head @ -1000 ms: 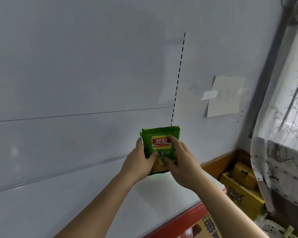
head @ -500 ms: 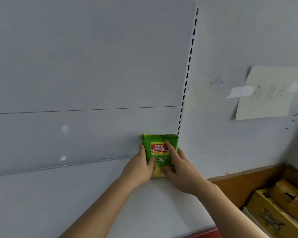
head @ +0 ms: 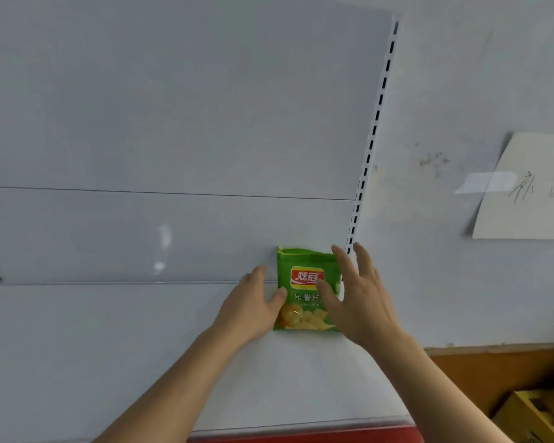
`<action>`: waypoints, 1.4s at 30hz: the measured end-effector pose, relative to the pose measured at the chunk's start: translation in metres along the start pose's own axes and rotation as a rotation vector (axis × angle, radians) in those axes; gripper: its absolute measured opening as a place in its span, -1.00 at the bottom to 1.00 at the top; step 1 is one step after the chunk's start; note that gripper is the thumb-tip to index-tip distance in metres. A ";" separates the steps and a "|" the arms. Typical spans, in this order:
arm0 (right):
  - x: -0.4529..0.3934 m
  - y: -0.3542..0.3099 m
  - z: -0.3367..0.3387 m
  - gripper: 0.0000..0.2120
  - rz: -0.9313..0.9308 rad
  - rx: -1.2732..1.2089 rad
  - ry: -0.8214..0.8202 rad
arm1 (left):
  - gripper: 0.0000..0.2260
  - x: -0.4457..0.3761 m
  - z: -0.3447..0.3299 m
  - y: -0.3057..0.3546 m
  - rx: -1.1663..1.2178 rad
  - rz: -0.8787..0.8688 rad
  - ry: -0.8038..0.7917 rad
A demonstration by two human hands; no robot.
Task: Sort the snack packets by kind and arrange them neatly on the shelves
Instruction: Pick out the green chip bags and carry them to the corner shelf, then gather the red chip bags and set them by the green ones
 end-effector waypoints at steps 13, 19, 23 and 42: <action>0.038 -0.163 -0.050 -0.31 0.278 0.205 -0.149 | -0.39 0.070 0.116 -0.088 -0.377 -0.004 0.257; 0.071 -0.278 -0.091 -0.32 0.353 0.193 -0.218 | -0.36 0.122 0.203 -0.167 -0.482 0.072 0.306; 0.098 -0.368 -0.124 -0.32 0.431 0.137 -0.227 | -0.35 0.162 0.265 -0.236 -0.538 0.147 0.331; 0.125 -0.781 -0.300 -0.34 0.809 -0.008 -0.374 | -0.34 0.260 0.540 -0.540 -0.658 0.521 0.567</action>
Point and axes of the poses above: each hand's wrist, its own x-axis away from the middle knuckle, its own z-axis out of the back of the hand, y = z × x, the point moved 7 cm from there along -x, towards the middle knuckle, and after that the axes turned 3 degrees about y, right-handed, at the moved point
